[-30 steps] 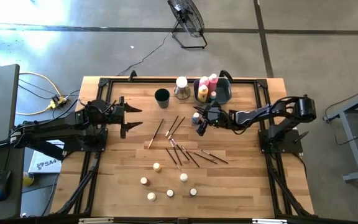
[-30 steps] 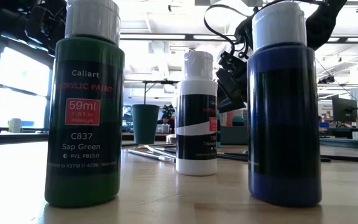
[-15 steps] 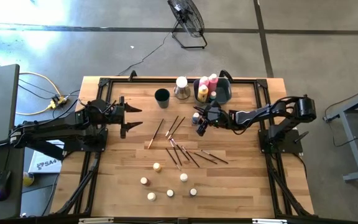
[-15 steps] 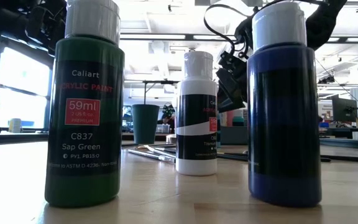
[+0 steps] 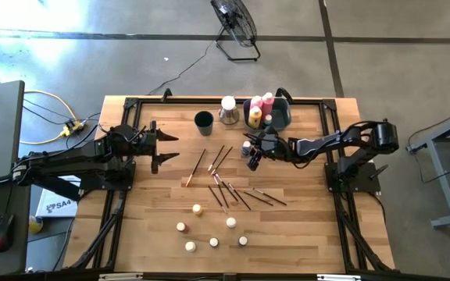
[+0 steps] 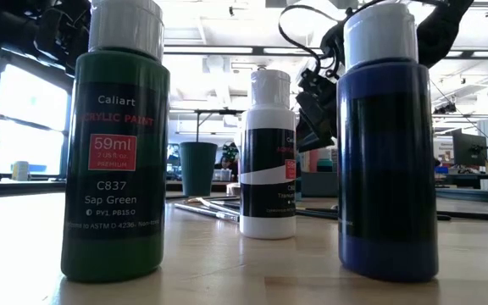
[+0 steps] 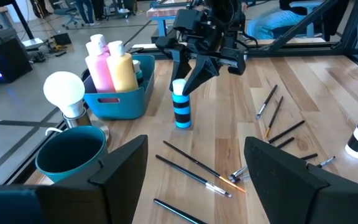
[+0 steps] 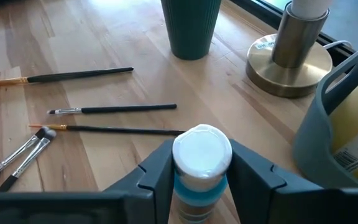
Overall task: Pick & Place Paint Supplies
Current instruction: Put the small light blue paint bottle into the blue bin
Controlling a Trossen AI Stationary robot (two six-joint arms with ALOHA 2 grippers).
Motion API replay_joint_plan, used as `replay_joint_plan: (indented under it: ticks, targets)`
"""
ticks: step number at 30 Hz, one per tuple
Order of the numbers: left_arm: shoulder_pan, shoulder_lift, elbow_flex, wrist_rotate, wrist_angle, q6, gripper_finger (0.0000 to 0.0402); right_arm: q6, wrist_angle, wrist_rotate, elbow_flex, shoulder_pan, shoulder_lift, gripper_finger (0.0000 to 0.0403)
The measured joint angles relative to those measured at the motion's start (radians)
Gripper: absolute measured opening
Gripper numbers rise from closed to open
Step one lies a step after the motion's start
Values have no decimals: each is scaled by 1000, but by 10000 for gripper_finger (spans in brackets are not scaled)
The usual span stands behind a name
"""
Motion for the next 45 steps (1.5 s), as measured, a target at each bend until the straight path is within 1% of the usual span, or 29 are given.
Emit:
replay_joint_plan:
  ticks: [6,10,17,20,23,27,30,34,45]
  targets:
    - [0,0,0,0,-7,0,264,0,-48,6,0,0,-87,121]
    - [0,0,0,0,-21,-1,264,0,-130,15,1,0,-182,119]
    - [0,0,0,-1,-34,-4,264,10,-315,76,0,0,-366,121]
    - [0,0,0,-1,-34,-6,264,11,-384,114,0,0,-440,119]
    - [0,0,0,-1,-34,-6,264,27,-453,181,0,0,-510,116]
    - [0,0,0,-1,-34,-6,264,37,-531,268,0,0,-577,122]
    - [0,0,0,-1,-34,-6,264,56,-543,309,0,-4,-604,120]
    - [0,0,0,-5,-33,-6,264,63,-546,319,0,-35,-613,117]
    - [0,0,-1,-4,-30,-4,264,91,-523,321,0,-207,-566,117]
